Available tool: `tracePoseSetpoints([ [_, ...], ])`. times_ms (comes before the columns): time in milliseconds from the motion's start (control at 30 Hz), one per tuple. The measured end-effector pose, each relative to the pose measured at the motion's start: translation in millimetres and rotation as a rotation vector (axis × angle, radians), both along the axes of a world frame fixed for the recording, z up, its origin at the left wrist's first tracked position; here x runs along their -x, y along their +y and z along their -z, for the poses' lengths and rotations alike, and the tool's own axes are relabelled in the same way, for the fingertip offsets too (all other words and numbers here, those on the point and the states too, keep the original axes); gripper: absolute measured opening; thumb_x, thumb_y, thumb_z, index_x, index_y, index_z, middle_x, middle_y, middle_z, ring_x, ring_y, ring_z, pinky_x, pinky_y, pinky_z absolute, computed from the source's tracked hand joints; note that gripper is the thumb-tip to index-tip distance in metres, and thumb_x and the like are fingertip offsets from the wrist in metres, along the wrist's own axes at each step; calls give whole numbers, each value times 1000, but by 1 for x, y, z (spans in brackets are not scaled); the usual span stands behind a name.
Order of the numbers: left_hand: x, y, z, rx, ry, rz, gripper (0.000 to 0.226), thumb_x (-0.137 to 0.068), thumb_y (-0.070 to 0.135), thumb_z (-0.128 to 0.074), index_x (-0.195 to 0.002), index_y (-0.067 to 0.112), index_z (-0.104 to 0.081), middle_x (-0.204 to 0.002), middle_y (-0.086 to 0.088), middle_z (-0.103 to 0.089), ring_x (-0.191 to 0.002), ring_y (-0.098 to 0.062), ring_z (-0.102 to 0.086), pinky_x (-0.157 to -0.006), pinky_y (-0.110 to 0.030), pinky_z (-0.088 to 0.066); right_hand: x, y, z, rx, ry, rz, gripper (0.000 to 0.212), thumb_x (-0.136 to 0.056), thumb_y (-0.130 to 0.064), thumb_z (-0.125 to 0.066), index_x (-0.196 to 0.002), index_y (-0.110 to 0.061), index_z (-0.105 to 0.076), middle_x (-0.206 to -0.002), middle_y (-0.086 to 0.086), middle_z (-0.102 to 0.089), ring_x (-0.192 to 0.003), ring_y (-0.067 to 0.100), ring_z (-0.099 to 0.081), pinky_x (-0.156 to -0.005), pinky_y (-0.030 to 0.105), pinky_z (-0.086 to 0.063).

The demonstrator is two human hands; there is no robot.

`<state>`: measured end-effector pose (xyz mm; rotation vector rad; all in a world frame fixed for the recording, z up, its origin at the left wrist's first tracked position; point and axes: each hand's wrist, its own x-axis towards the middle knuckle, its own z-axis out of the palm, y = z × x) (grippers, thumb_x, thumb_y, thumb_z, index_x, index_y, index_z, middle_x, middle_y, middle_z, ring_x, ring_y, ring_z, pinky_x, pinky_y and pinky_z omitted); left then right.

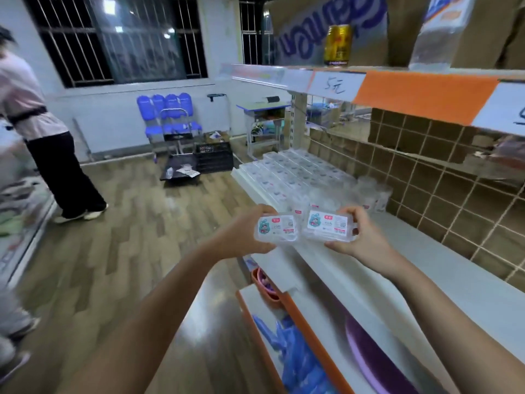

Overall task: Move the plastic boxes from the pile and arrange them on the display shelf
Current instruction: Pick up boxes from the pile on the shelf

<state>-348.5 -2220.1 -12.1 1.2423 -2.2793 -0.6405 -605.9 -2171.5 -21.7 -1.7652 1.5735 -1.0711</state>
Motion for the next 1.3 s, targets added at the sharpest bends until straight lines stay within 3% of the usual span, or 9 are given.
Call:
tracePoseSetpoints([
  [233,-53,-116,3,90,-93,-16,65,-70,22,-80,-127,19,-49,-117,1,-47,-109,-14,-45,-91,-28,-45,-45,-119,0,83,100,26,62,-69,-20,-83,-117,-19,-45,-103,-16,-44,-100,14,-46,-74,23,-43],
  [300,-65,-154,0,117,-101,-18,66,-70,21,-81,-127,17,-50,-119,-2,-46,-109,-16,-45,-92,-28,-43,-56,-155,-4,94,128,25,62,-69,-23,-82,-117,-21,-43,-111,-8,-45,-106,16,-44,-74,17,-41],
  [400,-78,-212,-10,154,-114,-2,67,-70,20,-82,-129,15,-50,-121,-4,-46,-109,-17,-43,-89,-24,-38,-69,-207,-14,97,175,53,68,-69,-26,-83,-124,-17,-43,-119,2,-46,-113,19,-43,-83,22,-33],
  [567,-88,-302,-24,203,-156,41,70,-70,25,-81,-131,18,-49,-122,0,-48,-107,-12,-42,-86,-25,-34,-87,-280,-26,96,225,111,67,-67,-25,-84,-121,-21,-44,-115,6,-44,-107,21,-48,-73,17,-36],
  [667,-90,-346,-21,218,-178,81,67,-71,26,-79,-131,20,-48,-115,6,-47,-105,-9,-41,-81,-15,-28,-96,-310,-28,39,245,140,69,-70,-23,-82,-127,-18,-43,-115,3,-39,-98,14,-44,-60,3,-38],
  [800,-87,-405,-14,213,-209,171,65,-75,25,-77,-133,19,-48,-113,4,-47,-107,-9,-36,-75,-12,-21,-102,-349,-15,-6,273,212,70,-68,-28,-83,-126,-22,-44,-119,0,-40,-110,12,-39,-84,16,-29],
  [900,-85,-449,-12,206,-264,273,65,-77,27,-75,-134,19,-46,-118,0,-49,-114,-15,-41,-81,-16,-23,-111,-373,-6,-58,274,280,73,-70,-31,-81,-130,-24,-41,-119,-6,-36,-119,11,-34,-87,15,-25],
  [1033,-79,-511,-5,161,-288,389,67,-75,30,-76,-134,21,-45,-116,4,-45,-118,-19,-39,-92,-26,-34,-127,-400,-3,-107,201,411,73,-71,-33,-81,-130,-27,-39,-130,-3,-38,-113,10,-40,-96,27,-39],
  [1300,-50,-588,24,110,-328,658,72,-74,31,-77,-136,21,-43,-130,-2,-43,-127,-18,-32,-99,-24,-29,-159,-417,9,-205,181,649,70,-75,-39,-76,-131,-26,-36,-137,-4,-41,-120,12,-40,-89,24,-33],
])
